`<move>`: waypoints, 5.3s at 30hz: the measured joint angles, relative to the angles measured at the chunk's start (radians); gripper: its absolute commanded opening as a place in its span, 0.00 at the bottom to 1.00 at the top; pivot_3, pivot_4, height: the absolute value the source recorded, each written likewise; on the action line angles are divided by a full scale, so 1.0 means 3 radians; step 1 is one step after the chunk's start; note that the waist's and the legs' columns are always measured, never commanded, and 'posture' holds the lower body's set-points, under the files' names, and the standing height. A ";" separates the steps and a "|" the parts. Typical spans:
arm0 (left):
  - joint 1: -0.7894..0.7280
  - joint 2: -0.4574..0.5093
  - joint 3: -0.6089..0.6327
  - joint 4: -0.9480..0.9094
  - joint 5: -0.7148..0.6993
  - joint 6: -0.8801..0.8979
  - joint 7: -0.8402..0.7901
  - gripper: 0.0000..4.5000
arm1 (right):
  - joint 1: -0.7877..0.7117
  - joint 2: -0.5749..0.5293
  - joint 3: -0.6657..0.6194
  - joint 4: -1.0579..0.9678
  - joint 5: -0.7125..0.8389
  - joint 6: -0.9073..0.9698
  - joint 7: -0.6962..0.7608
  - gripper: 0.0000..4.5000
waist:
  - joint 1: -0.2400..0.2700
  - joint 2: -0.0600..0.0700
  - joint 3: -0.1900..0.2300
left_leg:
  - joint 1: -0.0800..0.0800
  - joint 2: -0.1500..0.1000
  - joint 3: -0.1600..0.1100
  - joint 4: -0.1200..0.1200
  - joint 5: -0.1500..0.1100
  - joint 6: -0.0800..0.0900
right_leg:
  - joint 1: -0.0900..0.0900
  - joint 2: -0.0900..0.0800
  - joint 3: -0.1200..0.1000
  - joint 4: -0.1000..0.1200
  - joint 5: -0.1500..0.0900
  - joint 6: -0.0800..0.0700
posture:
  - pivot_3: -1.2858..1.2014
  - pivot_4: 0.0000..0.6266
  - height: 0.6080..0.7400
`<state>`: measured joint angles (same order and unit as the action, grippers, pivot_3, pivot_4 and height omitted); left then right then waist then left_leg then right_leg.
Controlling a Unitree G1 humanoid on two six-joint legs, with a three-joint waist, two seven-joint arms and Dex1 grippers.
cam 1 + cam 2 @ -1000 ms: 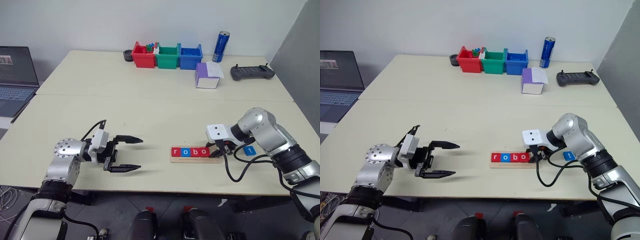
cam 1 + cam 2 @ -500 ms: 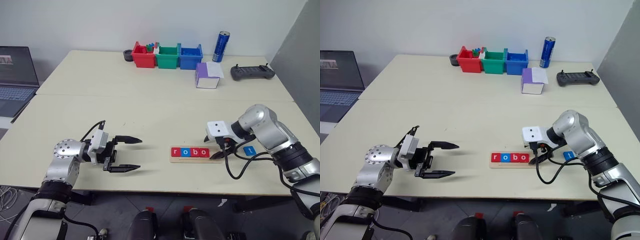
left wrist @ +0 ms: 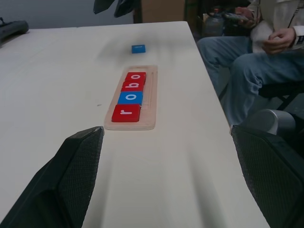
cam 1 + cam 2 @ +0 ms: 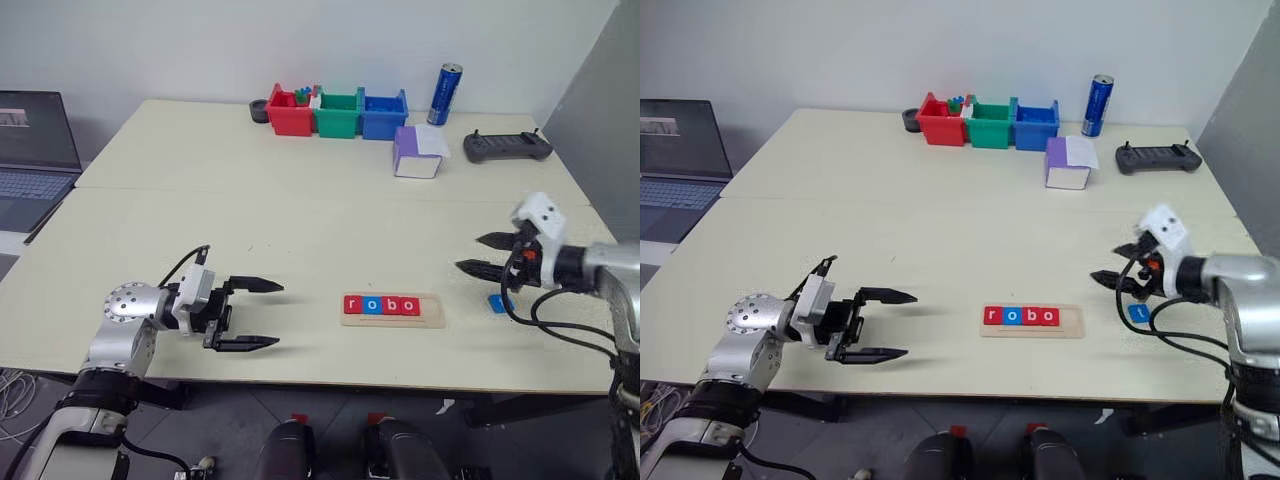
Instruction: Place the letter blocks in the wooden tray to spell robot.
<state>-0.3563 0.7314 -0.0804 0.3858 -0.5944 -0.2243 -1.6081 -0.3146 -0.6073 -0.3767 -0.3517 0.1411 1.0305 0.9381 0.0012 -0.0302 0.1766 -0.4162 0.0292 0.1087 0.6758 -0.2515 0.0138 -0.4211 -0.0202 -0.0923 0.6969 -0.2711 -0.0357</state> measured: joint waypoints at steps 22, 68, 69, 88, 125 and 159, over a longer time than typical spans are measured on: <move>-0.0211 0.0038 -0.0253 0.0292 -0.0114 -0.0118 0.0000 1.00 | 0.1021 0.0864 -0.0083 -0.0354 0.0067 -0.0150 -0.1591 0.86 | -0.0018 0.0005 0.0002 | 0.0002 0.0000 0.0004 -0.0004 -0.0001 0.0002 | -0.0001 0.0006 0.0005 -0.0002 0.0001 0.0005 | 0.52 0.24 1.00; -0.0507 -0.0043 -0.0507 0.0600 -0.0166 -0.0247 0.0001 1.00 | 0.0021 -0.1482 0.1263 0.1034 0.0583 -0.1393 0.1001 1.00 | -0.0012 -0.0002 0.0001 | -0.0002 0.0001 0.0001 -0.0037 -0.0002 0.0006 | 0.0002 0.0021 0.0005 -0.0054 0.0008 0.0016 | 0.52 0.24 1.00; -0.0536 -0.0051 -0.0512 0.0610 -0.0166 -0.0250 0.0001 1.00 | -0.0225 -0.1467 0.1464 0.1349 0.0462 -0.1595 0.1172 1.00 | -0.0027 -0.0002 0.0002 | -0.0002 0.0001 0.0004 -0.0035 -0.0002 0.0006 | 0.0002 0.0021 0.0008 -0.0054 0.0008 0.0016 | 0.52 0.24 1.00; -0.0284 -0.0030 -0.0354 0.0366 -0.0180 -0.0218 0.0000 1.00 | -0.1232 -0.1089 0.2203 0.3197 -0.0319 -0.3382 0.1947 1.00 | -0.0007 0.0000 0.0004 | 0.0000 -0.0001 0.0010 -0.0026 0.0008 -0.0010 | 0.0004 0.0009 0.0008 -0.0048 0.0010 0.0017 | 0.52 0.24 1.00; -0.0273 -0.0064 -0.0101 0.0074 -0.0028 0.0073 0.0000 1.00 | -0.1084 -0.1104 0.2126 0.1438 -0.0375 -0.2195 0.1900 0.32 | -0.0011 0.0002 0.0003 | 0.0001 0.0001 0.0007 -0.0014 0.0008 -0.0011 | 0.0003 0.0009 0.0006 -0.0031 0.0014 0.0009 | 0.52 0.24 1.00; -0.0230 -0.0049 -0.0142 0.0342 -0.0005 -0.0187 0.0000 1.00 | -0.1231 -0.0767 0.2653 0.1437 -0.0673 -0.1942 0.1555 0.32 | -0.0010 0.0002 0.0003 | -0.0002 0.0000 0.0008 0.0004 0.0007 -0.0009 | 0.0003 0.0007 0.0006 -0.0019 0.0011 0.0014 | 0.52 0.24 1.00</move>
<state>-0.4252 0.7168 -0.1231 0.4884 -0.5960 -0.2804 -1.6081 -0.6840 -0.8373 0.4193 0.0793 -0.0608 0.4478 1.4046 -0.0019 -0.0296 0.1774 -0.4168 0.0293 0.1110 0.6770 -0.2495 0.0111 -0.4203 -0.0183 -0.0905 0.6911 -0.2680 -0.0313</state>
